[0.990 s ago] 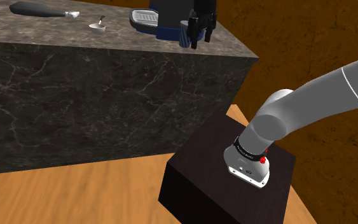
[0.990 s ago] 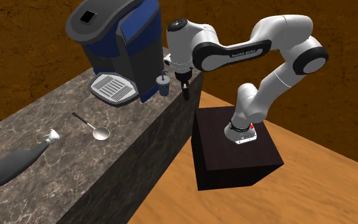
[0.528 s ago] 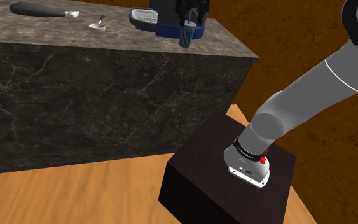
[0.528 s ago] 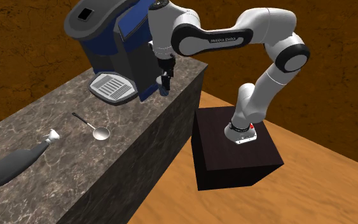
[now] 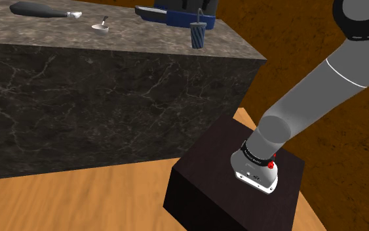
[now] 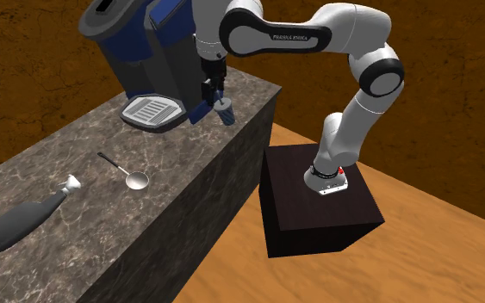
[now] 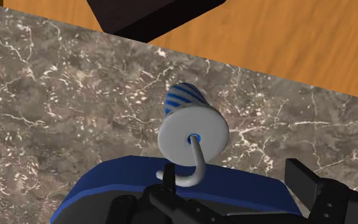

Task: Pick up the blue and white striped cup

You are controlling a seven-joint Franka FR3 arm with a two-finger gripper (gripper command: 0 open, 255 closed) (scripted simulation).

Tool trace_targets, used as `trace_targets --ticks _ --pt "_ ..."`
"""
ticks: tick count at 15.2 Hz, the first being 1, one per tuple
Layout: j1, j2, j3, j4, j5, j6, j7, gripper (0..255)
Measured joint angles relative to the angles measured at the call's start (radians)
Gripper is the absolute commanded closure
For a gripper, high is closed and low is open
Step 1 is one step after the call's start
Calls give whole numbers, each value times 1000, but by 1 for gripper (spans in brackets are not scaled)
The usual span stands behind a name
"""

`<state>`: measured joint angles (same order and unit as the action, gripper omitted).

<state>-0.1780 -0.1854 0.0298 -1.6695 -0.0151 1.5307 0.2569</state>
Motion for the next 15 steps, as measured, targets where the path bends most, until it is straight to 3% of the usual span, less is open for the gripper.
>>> trace_targets --ticks 5,6,15 --pt "-4 -36 0 -67 0 60 1 0" --pt "-3 -45 2 -80 1 65 3 255" --pt "5 -29 17 -65 4 55 24 255"
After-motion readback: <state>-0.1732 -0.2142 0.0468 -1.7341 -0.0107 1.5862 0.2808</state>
